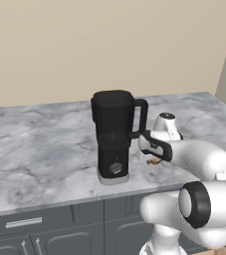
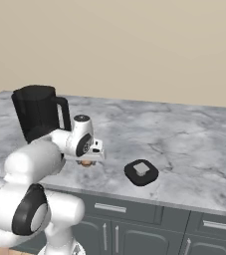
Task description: Open the blender lid, put the tangerine in the blender, close the lid, and start the blender.
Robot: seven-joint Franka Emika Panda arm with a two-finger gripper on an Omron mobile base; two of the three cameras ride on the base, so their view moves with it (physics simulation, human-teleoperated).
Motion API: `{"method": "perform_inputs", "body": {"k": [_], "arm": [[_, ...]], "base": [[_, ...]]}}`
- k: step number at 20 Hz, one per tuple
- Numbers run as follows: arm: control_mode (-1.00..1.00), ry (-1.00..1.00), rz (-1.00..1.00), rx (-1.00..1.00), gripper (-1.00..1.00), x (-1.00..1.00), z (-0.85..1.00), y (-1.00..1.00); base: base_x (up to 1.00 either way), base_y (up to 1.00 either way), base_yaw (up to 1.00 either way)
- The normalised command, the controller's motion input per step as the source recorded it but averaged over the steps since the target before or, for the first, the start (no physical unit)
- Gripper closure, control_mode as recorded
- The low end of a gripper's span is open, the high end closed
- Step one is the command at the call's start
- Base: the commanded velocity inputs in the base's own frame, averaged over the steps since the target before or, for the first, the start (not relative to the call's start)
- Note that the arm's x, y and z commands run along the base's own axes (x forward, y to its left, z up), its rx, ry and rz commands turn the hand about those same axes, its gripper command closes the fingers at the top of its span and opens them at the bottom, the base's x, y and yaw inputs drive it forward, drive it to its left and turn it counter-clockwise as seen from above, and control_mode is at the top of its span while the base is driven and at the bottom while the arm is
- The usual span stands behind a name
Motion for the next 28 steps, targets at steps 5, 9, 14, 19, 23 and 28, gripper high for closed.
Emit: {"method": "perform_inputs", "body": {"k": [5, 9, 14, 19, 23, 28], "arm": [[-1.00, -0.12, 0.00, 0.00, 1.00, -0.07, 0.98, 0.00], [-1.00, -0.17, 0.00, 0.00, 1.00, -0.10, 1.00, 0.00], [-1.00, -0.21, 0.00, -0.01, 1.00, -0.13, 1.00, 0.00], [-1.00, -0.27, 0.00, -0.02, 1.00, -0.17, 1.00, 0.02], [-1.00, -0.30, 0.00, -0.06, 1.00, -0.18, 1.00, 0.23], [-1.00, -0.30, 0.00, -0.07, 1.00, -0.03, 0.94, 0.60]], "base": [[0.00, 0.00, 0.00], [0.00, 0.00, 0.00], [0.00, 0.00, 0.00], [0.00, 0.00, 0.00], [0.00, 0.00, 0.00], [0.00, 0.00, 0.00]]}}
